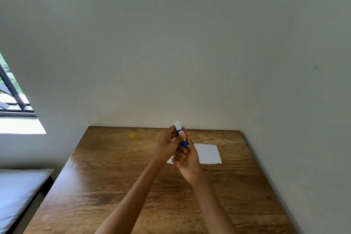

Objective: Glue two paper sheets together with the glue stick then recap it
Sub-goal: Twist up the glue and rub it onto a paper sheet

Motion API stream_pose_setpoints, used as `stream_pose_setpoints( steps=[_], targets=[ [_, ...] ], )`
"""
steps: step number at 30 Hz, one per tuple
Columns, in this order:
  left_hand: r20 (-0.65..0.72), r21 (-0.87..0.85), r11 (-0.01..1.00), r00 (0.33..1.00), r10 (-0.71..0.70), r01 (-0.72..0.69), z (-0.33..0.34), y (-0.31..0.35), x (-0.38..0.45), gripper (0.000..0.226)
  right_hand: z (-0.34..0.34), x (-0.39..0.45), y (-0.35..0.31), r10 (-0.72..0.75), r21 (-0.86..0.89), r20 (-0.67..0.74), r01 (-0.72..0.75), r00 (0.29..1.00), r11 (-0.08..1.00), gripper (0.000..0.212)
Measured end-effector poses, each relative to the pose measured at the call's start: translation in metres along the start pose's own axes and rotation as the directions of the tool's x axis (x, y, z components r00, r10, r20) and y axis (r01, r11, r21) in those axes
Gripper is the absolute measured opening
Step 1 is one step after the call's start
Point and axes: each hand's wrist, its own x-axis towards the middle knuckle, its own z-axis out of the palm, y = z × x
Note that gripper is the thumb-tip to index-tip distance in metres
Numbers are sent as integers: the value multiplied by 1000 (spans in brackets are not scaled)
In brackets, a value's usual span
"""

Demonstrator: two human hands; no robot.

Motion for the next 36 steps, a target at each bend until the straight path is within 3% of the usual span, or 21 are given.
stream_pose_setpoints(
  steps=[4, 10, 13, 17, 20, 22, 26, 30, 36],
  targets=[
    [-60, -3, 1000, 998, 4, -4, -4, -3, 0, 12, 1, 2, 8, -24, -12, 18, 25, 1000, 1000, 39],
    [-13, 65, 998, 1000, -24, 25, -7, -14, 0, 11, 5, 8, 12, 15, -49, -70, -18, 997, 999, 39],
    [-48, 39, 999, 998, -29, 31, -10, -18, 5, 10, 6, 11, 17, 30, 41, 4, -30, 1000, 999, 49],
    [-26, 4, 999, 999, -44, 44, -10, -29, 8, 13, 0, 15, 24, -33, 94, 62, 27, 998, 995, 37],
    [61, 25, 997, 995, -77, 75, -10, -37, 12, 22, -8, 19, 24, -88, 206, -11, 88, 996, 975, 32],
    [68, 113, 987, 990, -122, 113, -11, -46, 16, 38, -19, 23, 23, -102, 298, -143, 142, 984, 944, 33],
    [-163, 237, 910, 937, -308, 340, -18, -76, 26, 47, -45, 42, 18, -87, 259, -375, 194, 923, 946, 37],
    [-153, 349, 813, 884, -442, 467, -11, -100, 36, 53, -60, 63, 19, -78, 205, -407, 174, 910, 963, 39],
    [-103, 402, 773, 863, -494, 490, 5, -113, 59, 65, -67, 77, 25, -28, 261, -340, 123, 940, 957, 27]
  ],
)
